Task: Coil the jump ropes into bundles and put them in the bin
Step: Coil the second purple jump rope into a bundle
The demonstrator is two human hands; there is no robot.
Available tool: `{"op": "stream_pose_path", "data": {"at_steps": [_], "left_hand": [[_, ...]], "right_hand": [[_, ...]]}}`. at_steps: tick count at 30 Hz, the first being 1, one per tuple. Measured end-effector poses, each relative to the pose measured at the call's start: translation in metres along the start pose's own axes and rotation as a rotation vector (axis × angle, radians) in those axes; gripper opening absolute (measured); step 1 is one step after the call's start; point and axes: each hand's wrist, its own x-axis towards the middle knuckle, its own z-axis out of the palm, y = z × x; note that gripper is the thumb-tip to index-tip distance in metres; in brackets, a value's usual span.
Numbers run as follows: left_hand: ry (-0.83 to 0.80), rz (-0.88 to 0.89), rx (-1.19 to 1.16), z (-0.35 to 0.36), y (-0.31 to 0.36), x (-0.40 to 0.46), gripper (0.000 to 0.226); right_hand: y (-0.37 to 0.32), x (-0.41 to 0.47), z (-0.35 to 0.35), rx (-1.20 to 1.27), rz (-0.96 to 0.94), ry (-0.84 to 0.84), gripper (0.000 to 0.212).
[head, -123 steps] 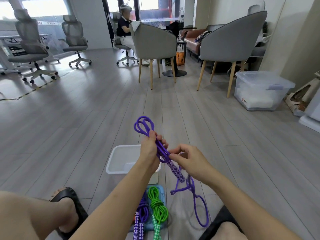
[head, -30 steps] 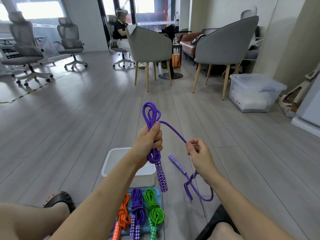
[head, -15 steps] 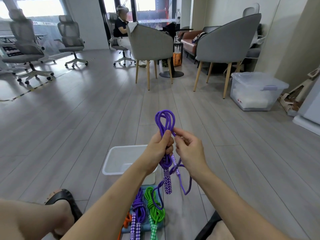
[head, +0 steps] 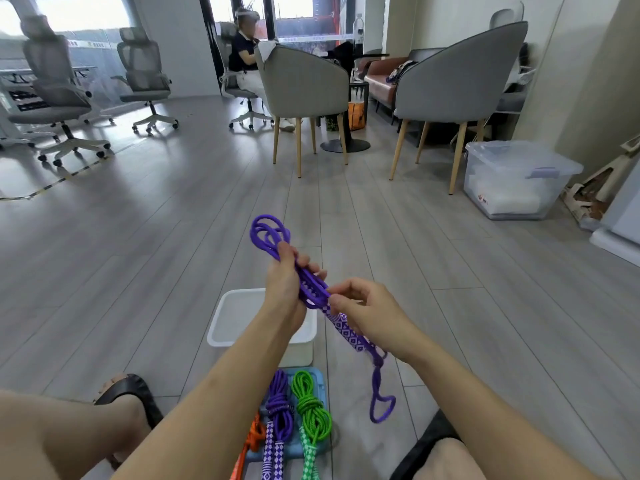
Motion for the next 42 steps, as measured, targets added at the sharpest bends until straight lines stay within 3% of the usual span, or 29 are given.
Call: {"op": "stream_pose_path", "data": {"at_steps": [4,8,12,19,23,28,37,42], "left_hand": [[0.071,0.009,-0.134,-0.015,0.025,0.017,0.039],[0.049,0.064,-0.136,-0.025,0.046,0.028,0.040],[-0.136,-0.024,-0.099,-0.034,0.058,0.029,0.040],[-0.271,-0.027,0.515,-0.017,0.040,0.008,0.034],[-0.369,-0.017,0.726,-0.012,0.031,-0.005,0.032],[-0.491,-0.099,0.826,-0.009,0.016,-0.014,0.033],[-0.531,-0.245,0.798,-0.001,-0.001,-0.021,0.032],[-0.675,-0.359,1.103,-0.015,0.011,-0.019,0.032]], "right_hand": [[0.007,-0.002,-0.015,-0.154,-0.005,-0.209,0.011],[0.009,-0.004,-0.042,-0.434,-0.011,-0.294,0.020],[0.012,-0.004,-0.056,-0.465,-0.048,-0.245,0.016],[0.002,0.004,-0.050,-0.614,-0.237,-0.054,0.007],[-0.003,0.002,-0.044,-0.729,-0.329,0.022,0.013],[0.001,0.005,-0.038,-0.789,-0.419,0.121,0.016],[0.012,0.009,-0.034,-0.878,-0.458,0.251,0.021],[0.023,0.010,-0.052,-1.075,-0.544,0.150,0.031]]}}
